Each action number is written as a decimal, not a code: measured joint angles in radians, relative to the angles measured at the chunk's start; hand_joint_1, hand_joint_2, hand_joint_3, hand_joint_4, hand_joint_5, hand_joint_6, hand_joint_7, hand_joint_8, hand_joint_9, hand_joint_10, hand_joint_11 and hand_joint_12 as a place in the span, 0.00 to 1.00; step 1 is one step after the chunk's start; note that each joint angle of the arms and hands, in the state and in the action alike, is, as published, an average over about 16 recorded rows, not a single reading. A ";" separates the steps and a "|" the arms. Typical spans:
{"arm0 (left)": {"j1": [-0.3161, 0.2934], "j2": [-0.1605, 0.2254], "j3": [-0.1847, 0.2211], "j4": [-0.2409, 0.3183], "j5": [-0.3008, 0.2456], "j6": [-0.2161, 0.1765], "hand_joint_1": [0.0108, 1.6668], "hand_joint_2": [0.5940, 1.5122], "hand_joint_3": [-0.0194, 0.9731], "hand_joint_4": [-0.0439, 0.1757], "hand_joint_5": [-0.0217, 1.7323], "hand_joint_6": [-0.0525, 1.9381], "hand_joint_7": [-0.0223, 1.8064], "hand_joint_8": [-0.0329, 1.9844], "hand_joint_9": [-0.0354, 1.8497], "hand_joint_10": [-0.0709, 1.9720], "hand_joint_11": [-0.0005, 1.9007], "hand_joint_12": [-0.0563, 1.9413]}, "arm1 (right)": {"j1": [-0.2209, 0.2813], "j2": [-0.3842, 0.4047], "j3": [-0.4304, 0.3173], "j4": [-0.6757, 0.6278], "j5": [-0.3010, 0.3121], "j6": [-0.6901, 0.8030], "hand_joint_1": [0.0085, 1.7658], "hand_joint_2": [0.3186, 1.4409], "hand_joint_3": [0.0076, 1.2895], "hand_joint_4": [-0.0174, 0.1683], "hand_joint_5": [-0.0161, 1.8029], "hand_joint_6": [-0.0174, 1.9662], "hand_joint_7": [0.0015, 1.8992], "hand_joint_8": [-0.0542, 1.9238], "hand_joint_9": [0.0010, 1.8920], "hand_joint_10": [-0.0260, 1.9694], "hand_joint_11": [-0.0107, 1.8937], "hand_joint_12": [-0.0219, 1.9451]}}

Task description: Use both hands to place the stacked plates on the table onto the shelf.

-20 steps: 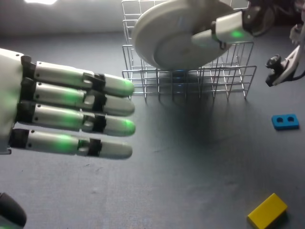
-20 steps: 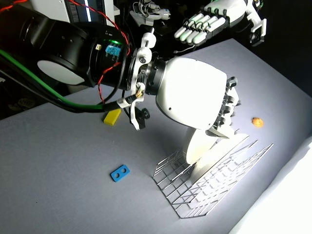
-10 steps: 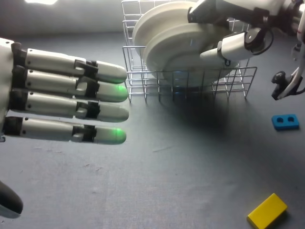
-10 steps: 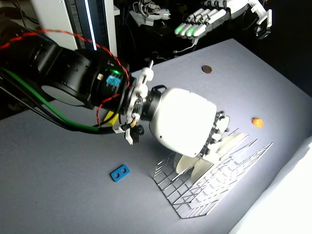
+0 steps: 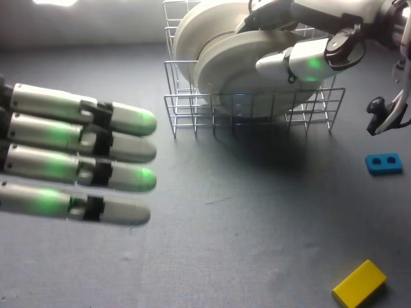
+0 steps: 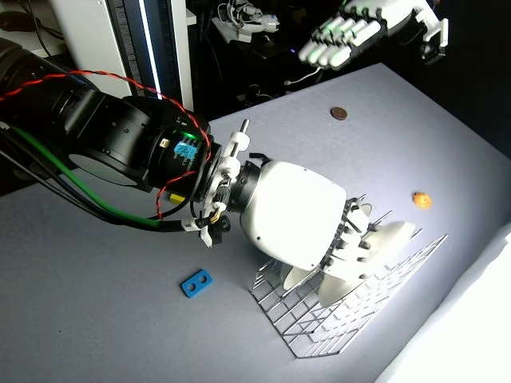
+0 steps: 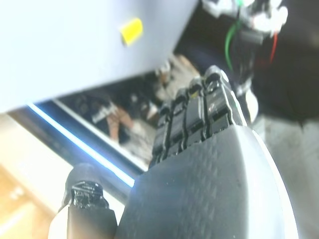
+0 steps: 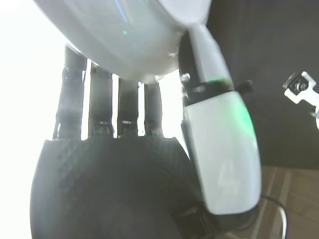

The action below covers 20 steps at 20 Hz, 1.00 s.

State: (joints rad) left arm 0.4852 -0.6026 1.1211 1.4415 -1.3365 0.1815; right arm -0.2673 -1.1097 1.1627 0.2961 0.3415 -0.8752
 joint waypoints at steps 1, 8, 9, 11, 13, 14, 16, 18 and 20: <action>0.004 0.001 0.000 0.001 -0.010 -0.001 0.00 0.57 0.04 0.18 0.05 0.03 0.04 0.02 0.03 0.04 0.01 0.03 | 0.005 0.004 -0.005 -0.001 -0.002 0.000 0.53 0.78 0.00 0.12 0.35 0.31 0.39 0.24 0.30 0.34 0.12 0.75; 0.009 0.005 -0.013 0.003 -0.069 -0.002 0.00 0.57 0.03 0.18 0.05 0.03 0.04 0.02 0.03 0.04 0.01 0.03 | 0.062 0.058 -0.072 -0.032 -0.011 -0.002 0.42 0.78 0.00 0.12 0.35 0.13 0.40 0.07 0.29 0.25 0.08 0.72; 0.009 0.006 -0.015 0.004 -0.073 -0.001 0.00 0.57 0.03 0.18 0.05 0.03 0.04 0.02 0.03 0.04 0.01 0.03 | 0.071 0.069 -0.087 -0.042 -0.012 -0.003 0.41 0.77 0.00 0.12 0.35 0.13 0.40 0.06 0.30 0.24 0.08 0.72; 0.008 0.006 -0.018 0.005 -0.079 -0.001 0.00 0.57 0.03 0.18 0.06 0.03 0.05 0.02 0.03 0.04 0.01 0.03 | 0.088 0.094 -0.121 -0.068 -0.012 -0.006 0.39 0.77 0.00 0.12 0.36 0.12 0.42 0.05 0.31 0.22 0.09 0.71; 0.006 0.007 -0.022 0.006 -0.086 -0.001 0.00 0.58 0.03 0.18 0.07 0.04 0.07 0.03 0.06 0.06 0.02 0.07 | 0.105 0.121 -0.160 -0.104 -0.010 -0.008 0.37 0.76 0.00 0.12 0.38 0.13 0.43 0.07 0.33 0.23 0.11 0.71; 0.005 0.007 -0.023 0.006 -0.089 0.000 0.01 0.59 0.03 0.18 0.09 0.07 0.09 0.06 0.08 0.09 0.04 0.12 | 0.112 0.136 -0.181 -0.127 -0.010 -0.010 0.36 0.75 0.00 0.12 0.39 0.16 0.44 0.11 0.34 0.27 0.14 0.72; 0.003 0.007 -0.027 0.005 -0.093 0.000 0.01 0.60 0.03 0.18 0.15 0.16 0.15 0.15 0.13 0.20 0.08 0.24 | 0.123 0.166 -0.225 -0.177 -0.009 -0.014 0.32 0.72 0.00 0.12 0.42 0.25 0.46 0.21 0.38 0.36 0.20 0.76; 0.000 0.007 -0.031 0.005 -0.095 0.002 0.01 0.61 0.03 0.21 0.23 0.28 0.24 0.27 0.21 0.31 0.15 0.36 | 0.126 0.197 -0.274 -0.234 -0.009 -0.021 0.28 0.71 0.00 0.12 0.46 0.36 0.50 0.33 0.44 0.45 0.29 0.79; -0.003 0.007 -0.035 0.005 -0.095 0.003 0.03 0.63 0.03 0.30 0.33 0.40 0.35 0.39 0.31 0.43 0.25 0.48 | 0.124 0.230 -0.324 -0.291 -0.009 -0.028 0.26 0.71 0.00 0.19 0.51 0.47 0.55 0.44 0.50 0.55 0.38 0.83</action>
State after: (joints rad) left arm 0.4825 -0.5953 1.0861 1.4466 -1.4320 0.1844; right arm -0.1433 -0.8793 0.8385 0.0047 0.3327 -0.9031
